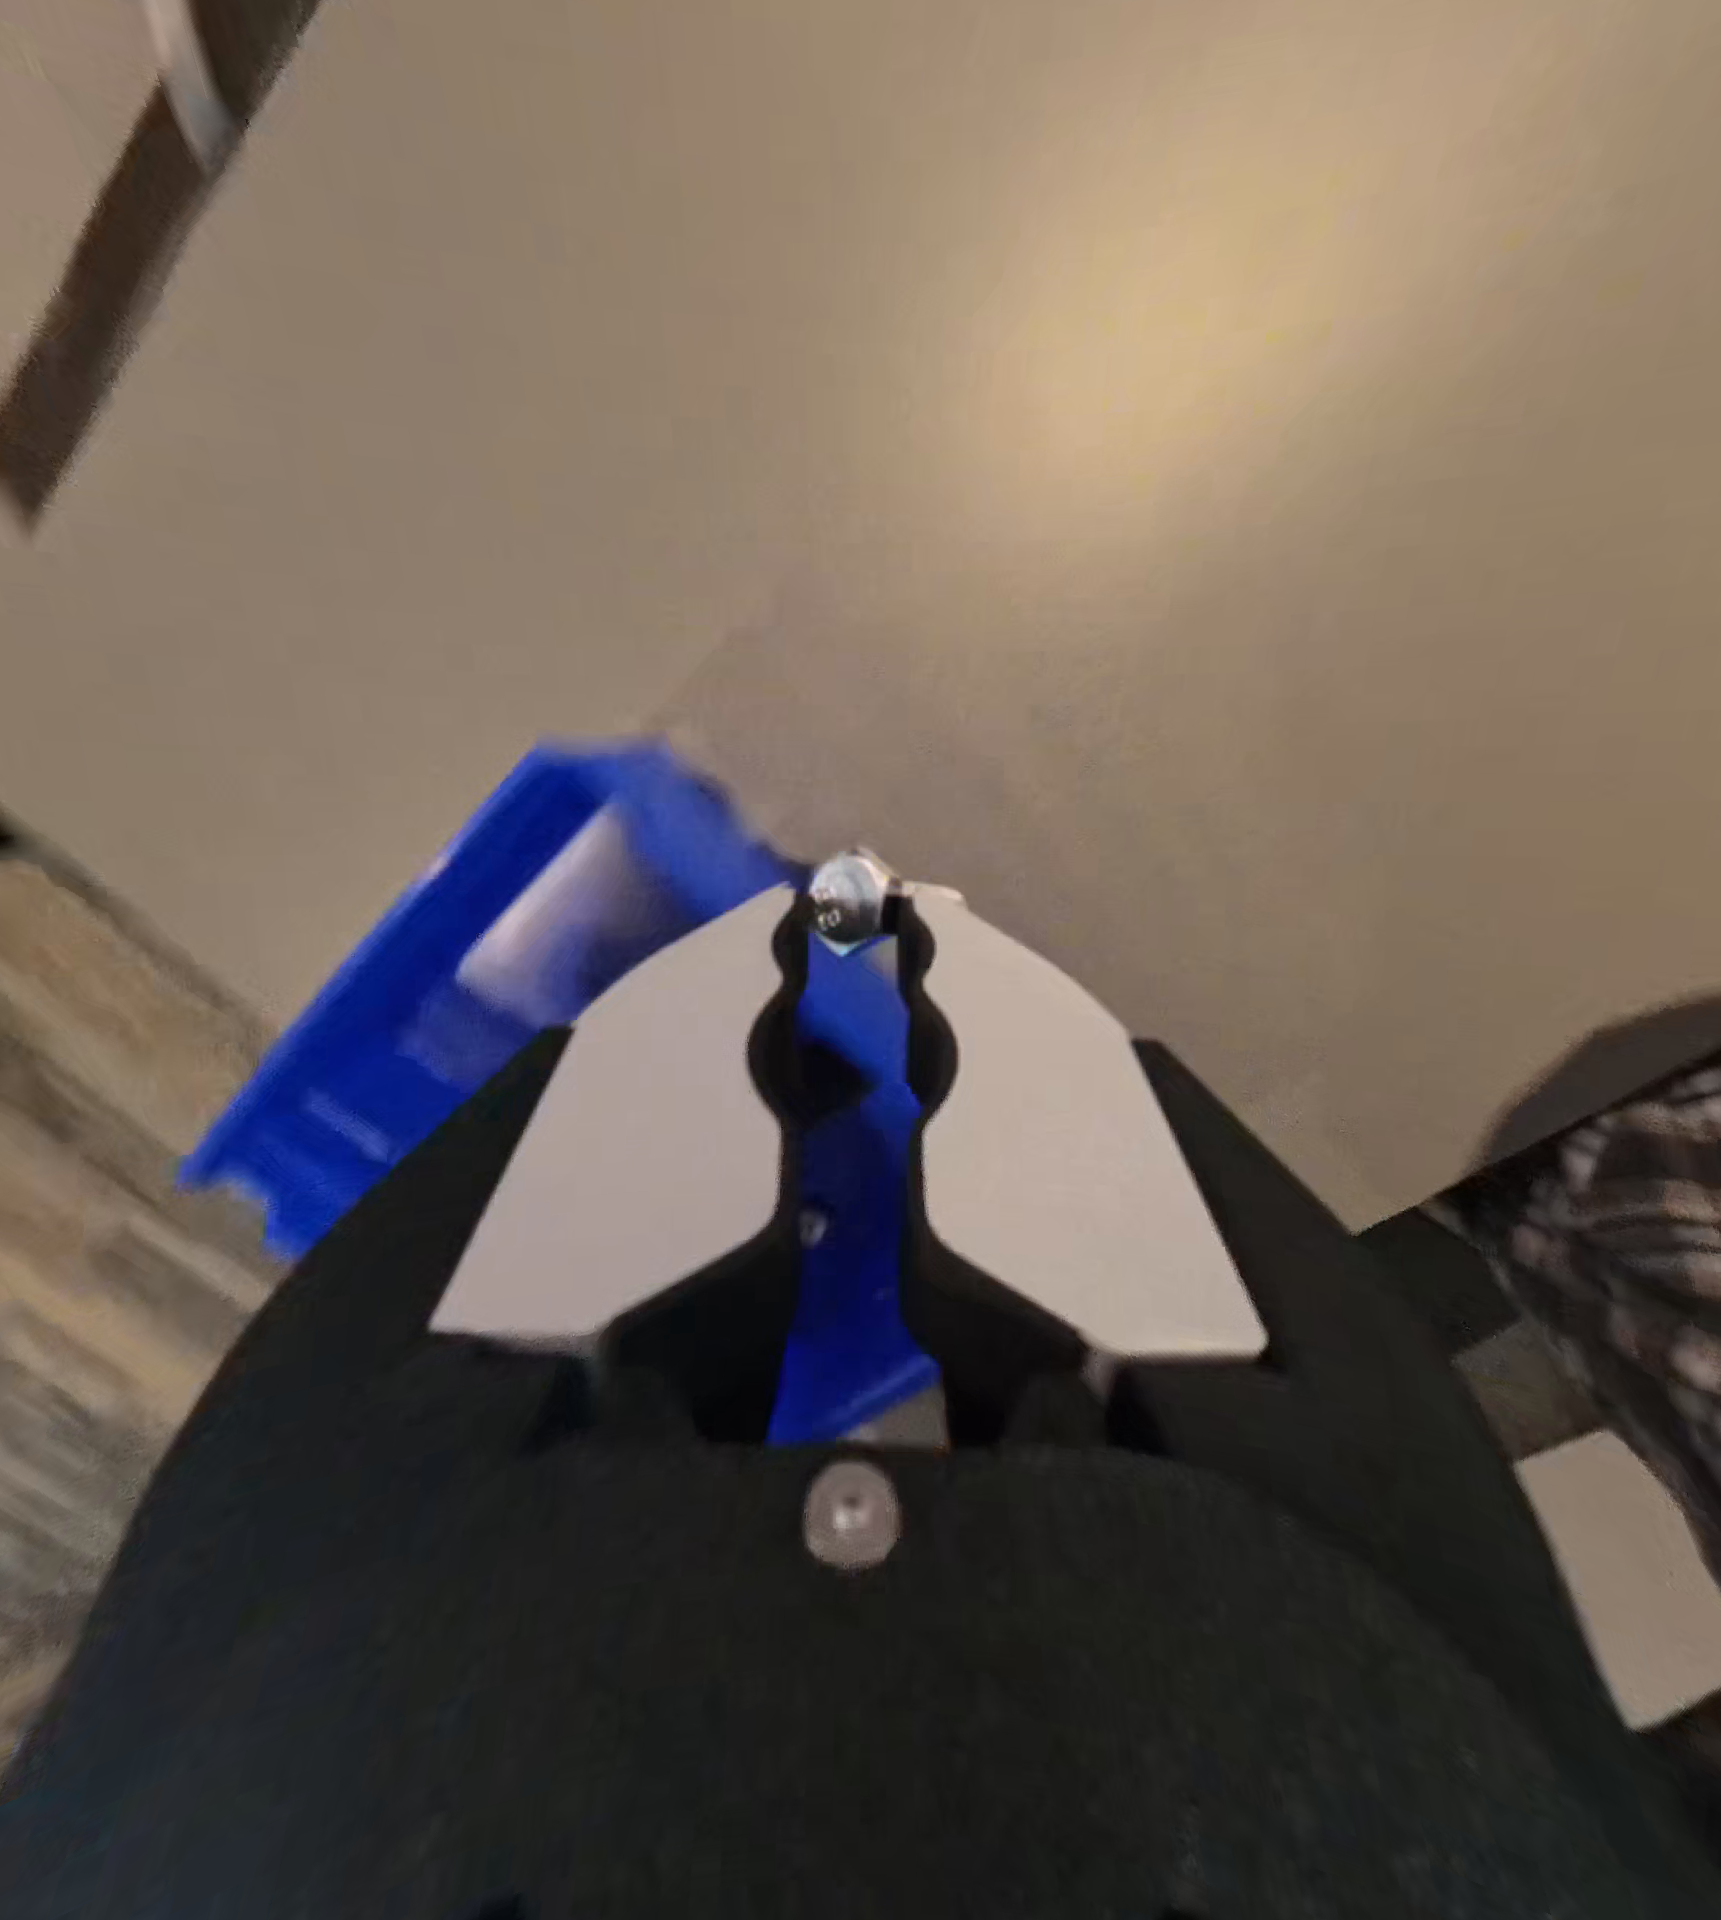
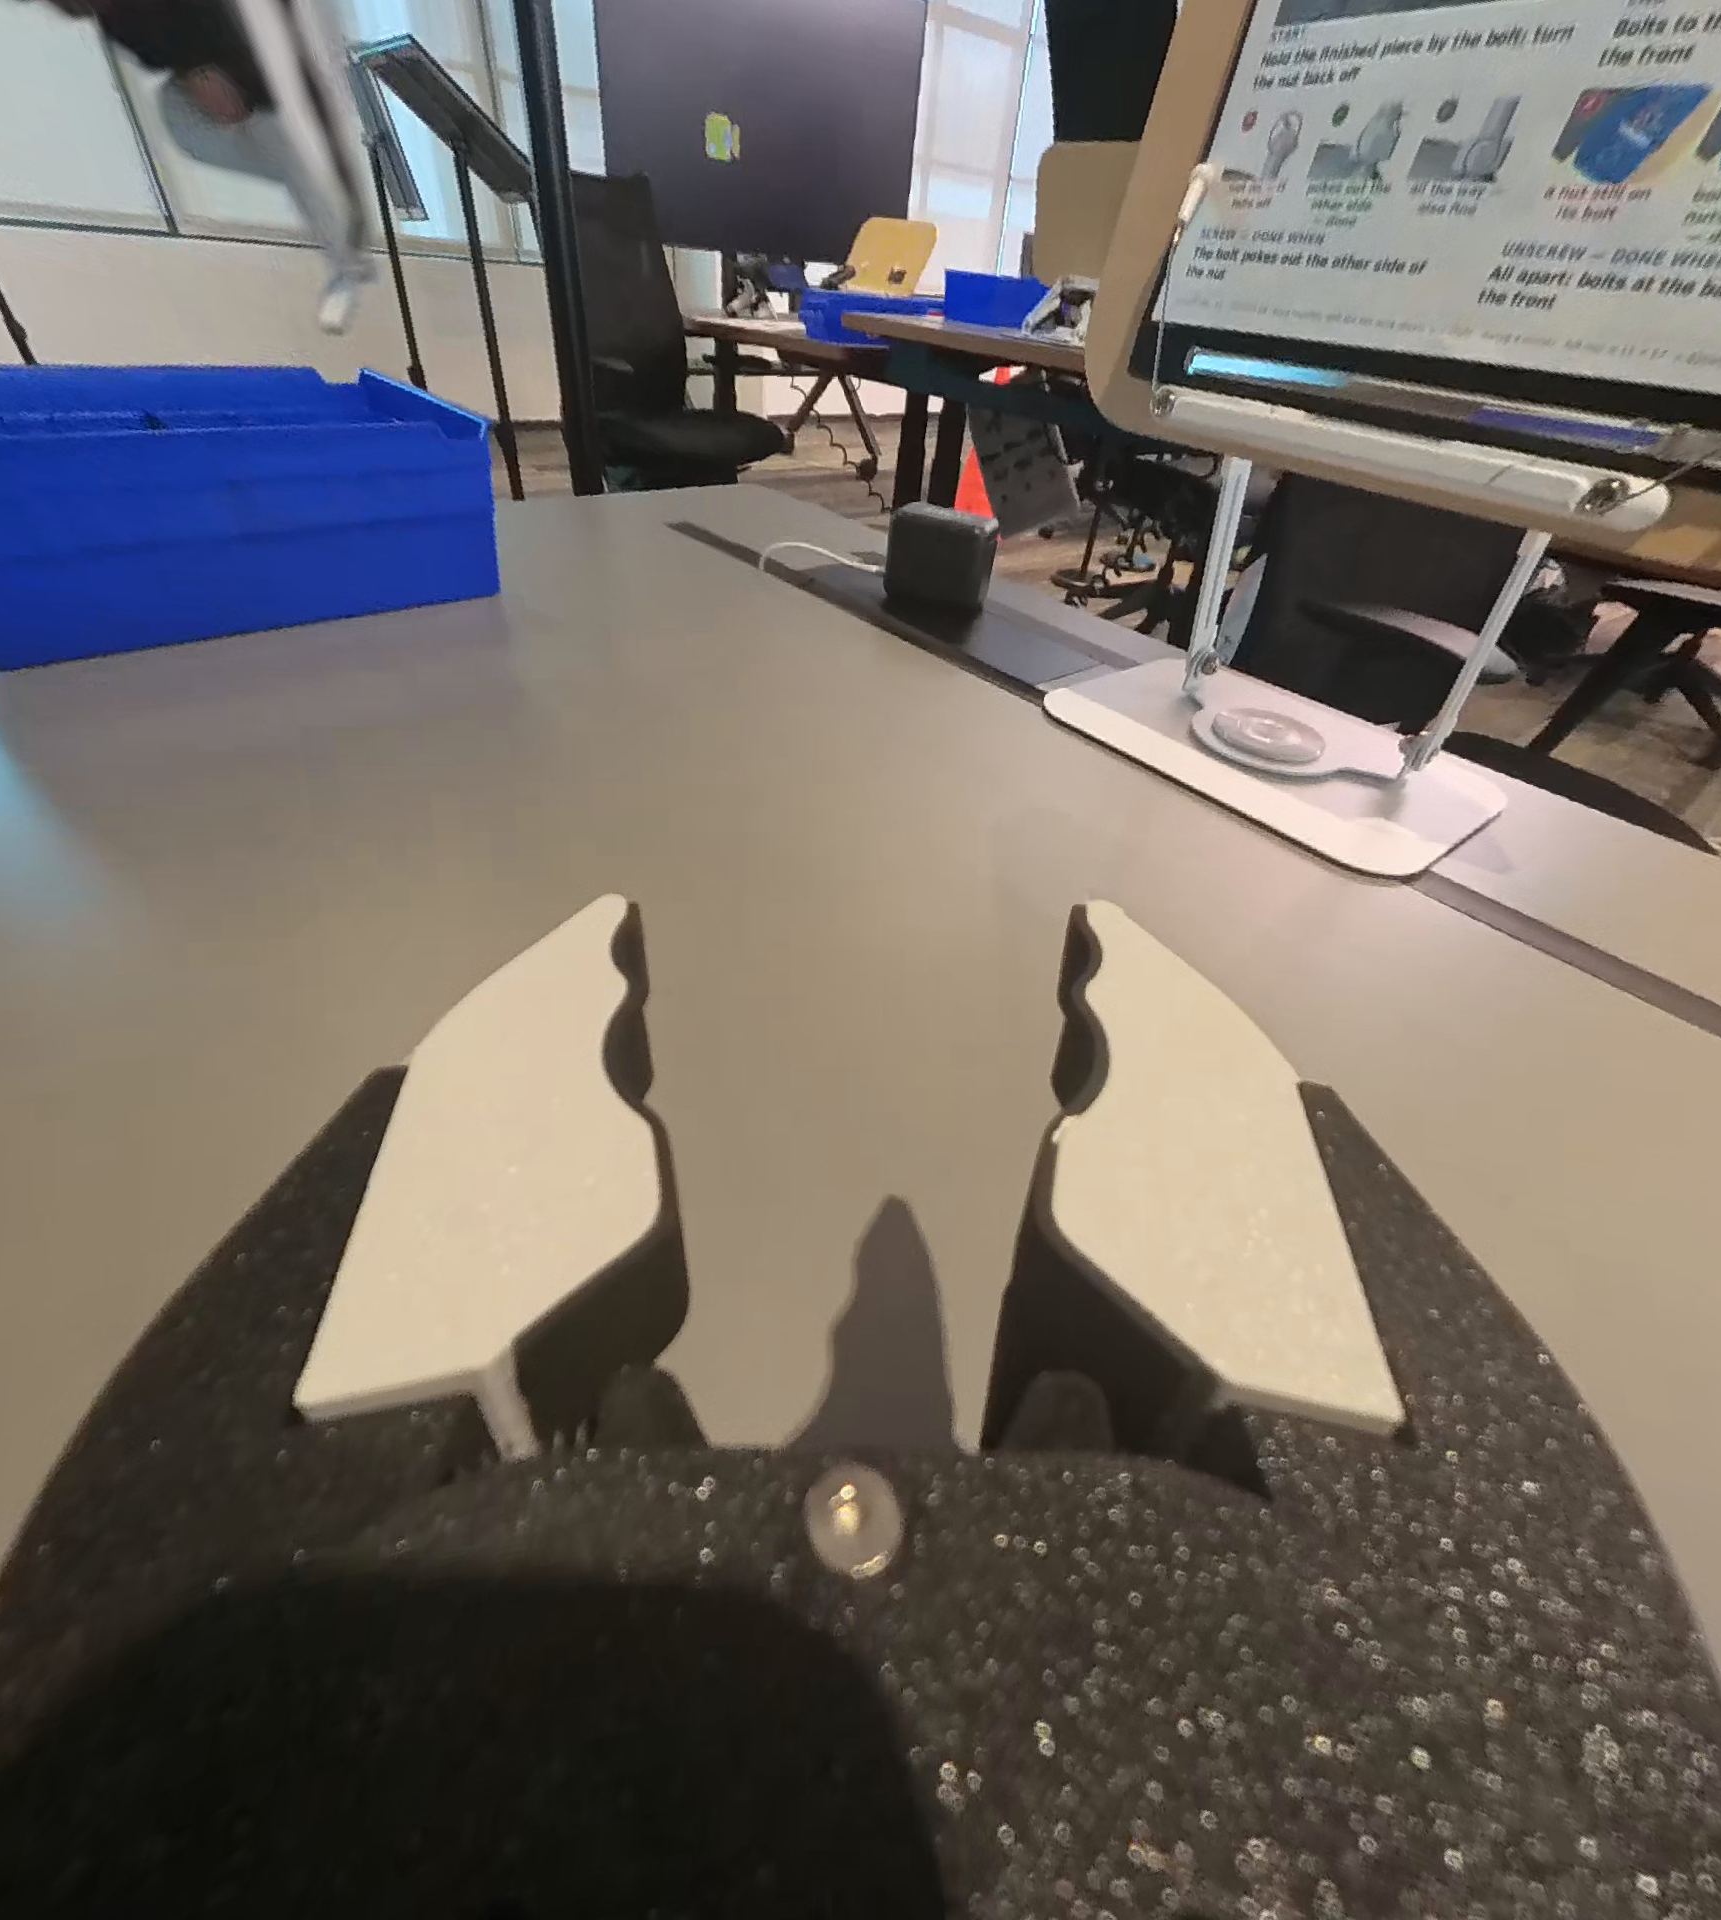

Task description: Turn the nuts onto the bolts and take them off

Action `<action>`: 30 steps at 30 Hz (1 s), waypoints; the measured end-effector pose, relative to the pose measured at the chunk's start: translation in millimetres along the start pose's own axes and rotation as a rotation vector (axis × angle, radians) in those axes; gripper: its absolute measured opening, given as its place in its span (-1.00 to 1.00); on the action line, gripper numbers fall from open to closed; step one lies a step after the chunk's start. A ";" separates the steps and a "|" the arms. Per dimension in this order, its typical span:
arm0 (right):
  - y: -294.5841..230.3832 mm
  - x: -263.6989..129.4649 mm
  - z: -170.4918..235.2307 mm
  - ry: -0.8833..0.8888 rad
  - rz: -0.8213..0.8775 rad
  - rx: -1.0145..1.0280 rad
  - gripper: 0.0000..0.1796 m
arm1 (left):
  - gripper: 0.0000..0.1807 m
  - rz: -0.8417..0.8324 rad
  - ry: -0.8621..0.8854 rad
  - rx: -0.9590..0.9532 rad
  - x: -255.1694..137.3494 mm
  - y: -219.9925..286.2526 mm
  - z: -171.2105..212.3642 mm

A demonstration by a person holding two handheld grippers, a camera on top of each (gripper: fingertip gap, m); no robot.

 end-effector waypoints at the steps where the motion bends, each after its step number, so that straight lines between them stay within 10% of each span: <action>1: -0.2 0.0 0.5 -0.001 -0.004 0.004 -0.16 | -0.82 0.015 0.029 0.063 0.8 24.4 -23.7; 10: -7.8 -4.7 6.1 -0.034 -0.010 -0.032 -0.15 | -0.83 0.505 0.290 0.158 106.8 216.5 -176.6; 18: -13.9 -8.8 -3.7 0.007 -0.038 -0.024 -0.16 | -0.83 0.569 0.202 0.049 167.6 244.9 -164.9; 30: -13.5 -9.5 -4.0 0.013 -0.039 -0.024 -0.14 | -0.73 0.571 0.311 0.047 156.8 234.5 -167.1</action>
Point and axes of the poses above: each gripper's, where its closed fingertips meet, x out along the fingers, z out of its underside, y = z × x across the jaws, the point moved 3 cm from there along -x, back along the fingers, and after that the axes turned 6 degrees about x, right-handed, at the moved point
